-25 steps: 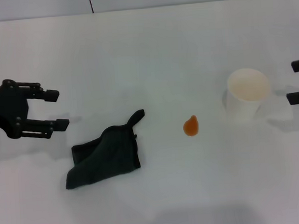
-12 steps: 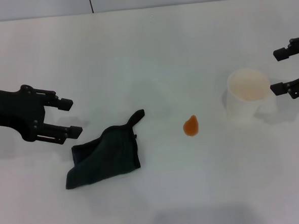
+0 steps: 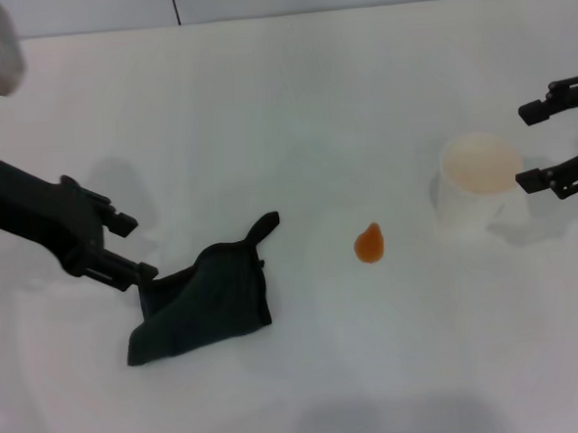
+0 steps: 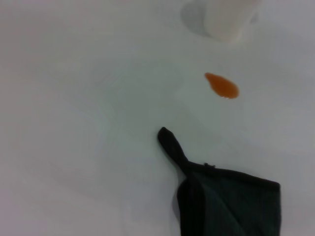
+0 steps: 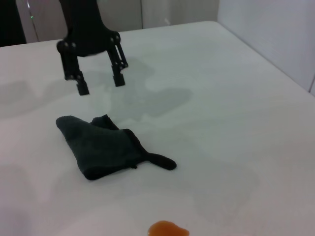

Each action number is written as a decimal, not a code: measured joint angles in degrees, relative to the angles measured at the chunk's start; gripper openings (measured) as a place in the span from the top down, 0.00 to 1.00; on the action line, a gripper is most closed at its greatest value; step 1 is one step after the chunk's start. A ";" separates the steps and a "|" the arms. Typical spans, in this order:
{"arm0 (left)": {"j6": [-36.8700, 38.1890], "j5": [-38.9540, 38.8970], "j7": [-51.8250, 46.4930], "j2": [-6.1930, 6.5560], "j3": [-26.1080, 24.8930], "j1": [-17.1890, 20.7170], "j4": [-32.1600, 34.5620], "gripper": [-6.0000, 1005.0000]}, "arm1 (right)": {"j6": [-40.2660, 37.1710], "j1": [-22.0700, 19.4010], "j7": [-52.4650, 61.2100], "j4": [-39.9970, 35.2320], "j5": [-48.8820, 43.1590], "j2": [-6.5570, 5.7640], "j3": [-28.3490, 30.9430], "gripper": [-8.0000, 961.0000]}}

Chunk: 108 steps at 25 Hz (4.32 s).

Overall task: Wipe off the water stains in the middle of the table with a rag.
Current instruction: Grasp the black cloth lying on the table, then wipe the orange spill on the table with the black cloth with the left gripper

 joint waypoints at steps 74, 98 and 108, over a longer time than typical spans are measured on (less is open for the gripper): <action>-12.46 0.71 -29.32 -2.93 23.60 -1.21 -5.69 0.86 | 4.00 1.05 -2.63 0.87 -0.11 1.56 -1.02 0.09; -27.74 -7.60 -29.67 -3.11 26.89 -11.66 -13.34 0.92 | 5.35 1.72 -3.88 1.43 -0.12 2.94 -1.11 0.09; -32.15 -12.89 -30.06 -3.48 33.69 -14.33 -18.19 0.92 | 5.77 1.87 -4.11 1.43 -0.12 3.05 -1.14 0.09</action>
